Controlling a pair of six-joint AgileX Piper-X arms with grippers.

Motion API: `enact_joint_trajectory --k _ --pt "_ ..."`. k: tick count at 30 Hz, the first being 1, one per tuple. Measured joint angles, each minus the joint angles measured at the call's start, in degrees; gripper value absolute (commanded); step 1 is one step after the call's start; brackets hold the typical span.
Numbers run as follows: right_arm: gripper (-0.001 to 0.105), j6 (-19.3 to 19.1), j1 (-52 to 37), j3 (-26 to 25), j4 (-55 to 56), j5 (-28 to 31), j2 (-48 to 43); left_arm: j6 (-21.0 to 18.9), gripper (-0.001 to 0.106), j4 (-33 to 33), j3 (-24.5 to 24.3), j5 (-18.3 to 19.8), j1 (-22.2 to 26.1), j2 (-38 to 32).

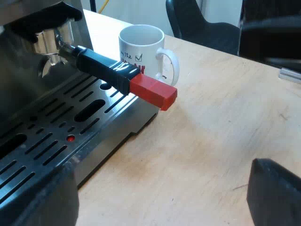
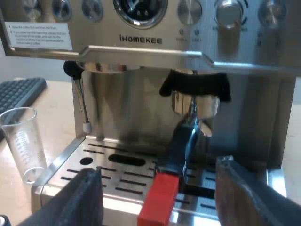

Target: Grind coffee beans and then tamp

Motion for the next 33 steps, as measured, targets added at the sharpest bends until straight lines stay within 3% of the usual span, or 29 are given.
enact_joint_trajectory --k 6,10,17,21,22,28,33 --pt "0.055 0.23 0.00 -8.53 10.27 0.00 0.00 0.00 0.075 0.00 0.00 0.00 0.00 0.00" --pt "0.055 3.81 0.00 -14.99 19.73 -1.26 0.00 0.00 0.081 0.00 0.00 0.00 0.00 0.00" --pt "0.055 9.24 0.00 -19.98 31.75 -4.77 0.00 0.00 0.082 0.00 0.00 0.00 0.00 0.00" --pt "0.055 15.39 -3.02 -22.54 39.31 -11.10 0.00 0.00 0.082 0.00 0.00 0.16 0.00 0.00" --pt "0.055 18.56 -5.78 -23.38 43.00 -15.33 0.44 0.00 0.082 0.00 0.00 0.28 0.00 0.00" --pt "0.055 21.54 -12.83 -26.26 46.37 -29.86 4.77 0.00 0.082 0.00 0.00 2.85 0.00 0.00" --pt "0.055 23.98 -17.67 -31.34 52.18 -34.15 8.86 0.00 0.082 0.00 0.00 3.62 0.00 0.00"
